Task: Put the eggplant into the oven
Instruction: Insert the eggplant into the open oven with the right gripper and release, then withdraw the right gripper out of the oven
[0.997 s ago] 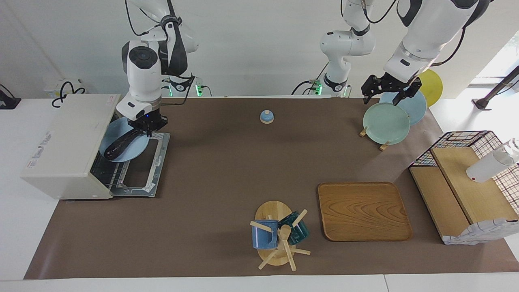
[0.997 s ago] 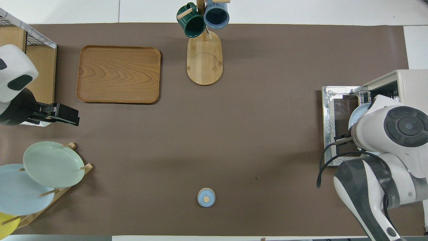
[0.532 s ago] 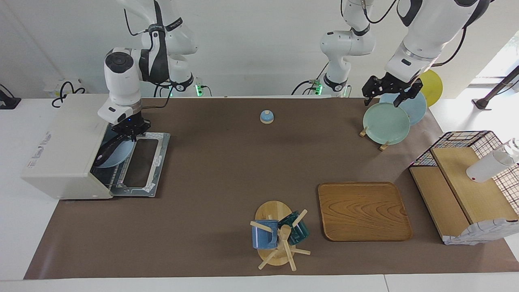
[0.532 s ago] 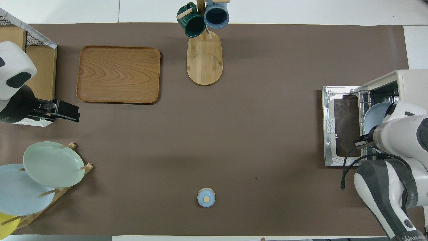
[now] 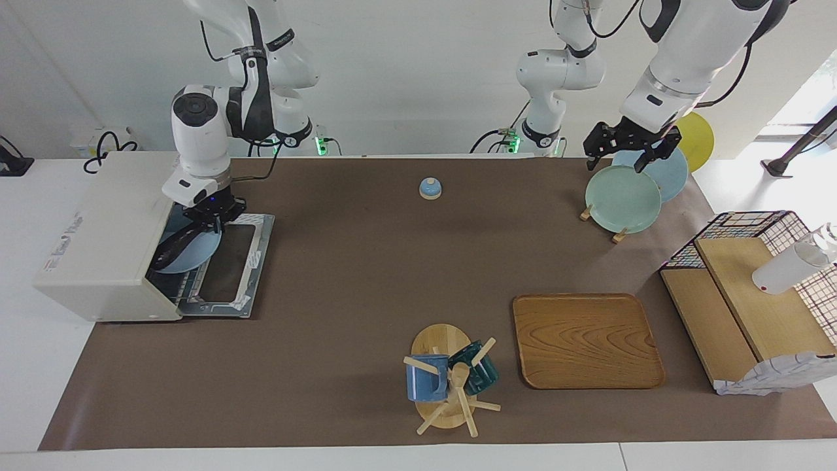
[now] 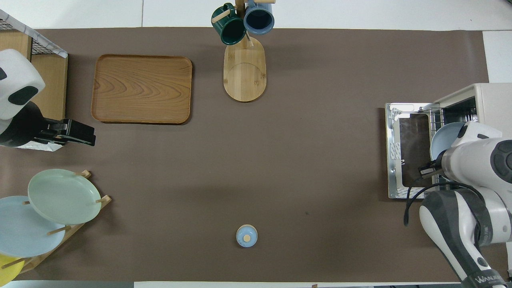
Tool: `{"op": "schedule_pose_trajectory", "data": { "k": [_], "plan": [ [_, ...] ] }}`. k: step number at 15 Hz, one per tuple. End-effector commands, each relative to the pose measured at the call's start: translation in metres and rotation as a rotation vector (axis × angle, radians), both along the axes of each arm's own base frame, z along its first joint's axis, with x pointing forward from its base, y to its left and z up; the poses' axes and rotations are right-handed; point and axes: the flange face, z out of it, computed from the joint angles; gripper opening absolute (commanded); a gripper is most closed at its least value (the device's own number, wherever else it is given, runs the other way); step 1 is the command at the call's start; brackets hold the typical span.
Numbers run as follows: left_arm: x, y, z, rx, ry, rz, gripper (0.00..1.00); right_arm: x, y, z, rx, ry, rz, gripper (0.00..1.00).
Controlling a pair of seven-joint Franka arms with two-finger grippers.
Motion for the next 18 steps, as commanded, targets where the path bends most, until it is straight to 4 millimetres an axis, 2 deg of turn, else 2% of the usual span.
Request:
{"op": "schedule_pose_trajectory", "data": {
  "k": [1, 3, 6, 7, 8, 9, 10, 13, 18],
  "plan": [
    [0.001, 0.000, 0.005, -0.001, -0.010, 0.007, 1.00, 0.002, 0.000, -0.001, 0.016, -0.014, 0.008, 0.44],
    [0.001, 0.001, 0.006, -0.001, -0.010, 0.009, 1.00, 0.012, 0.006, 0.006, 0.015, -0.021, 0.020, 0.46],
    [0.002, 0.004, 0.006, -0.001, -0.010, 0.015, 1.00, 0.038, 0.022, 0.031, 0.024, -0.012, 0.027, 0.44],
    [0.002, 0.006, 0.005, 0.005, -0.011, 0.015, 1.00, 0.047, 0.036, 0.038, 0.045, -0.015, 0.028, 0.37],
    [0.002, 0.006, 0.005, 0.012, -0.013, 0.013, 1.00, 0.051, 0.052, 0.039, 0.070, -0.023, 0.035, 0.24],
    [0.002, 0.006, 0.005, 0.014, -0.013, 0.013, 1.00, 0.052, 0.067, 0.036, 0.080, -0.030, 0.031, 0.10],
    [0.002, 0.007, 0.005, 0.014, -0.012, 0.015, 1.00, 0.053, 0.084, 0.021, 0.084, -0.023, -0.011, 0.00],
    [0.002, 0.008, 0.004, 0.014, -0.010, 0.013, 1.00, 0.058, 0.107, -0.010, 0.096, -0.035, -0.090, 0.00],
    [0.003, 0.012, 0.004, 0.015, -0.009, 0.020, 1.00, 0.052, 0.104, -0.055, 0.105, -0.018, -0.174, 0.00]
  ]
}}
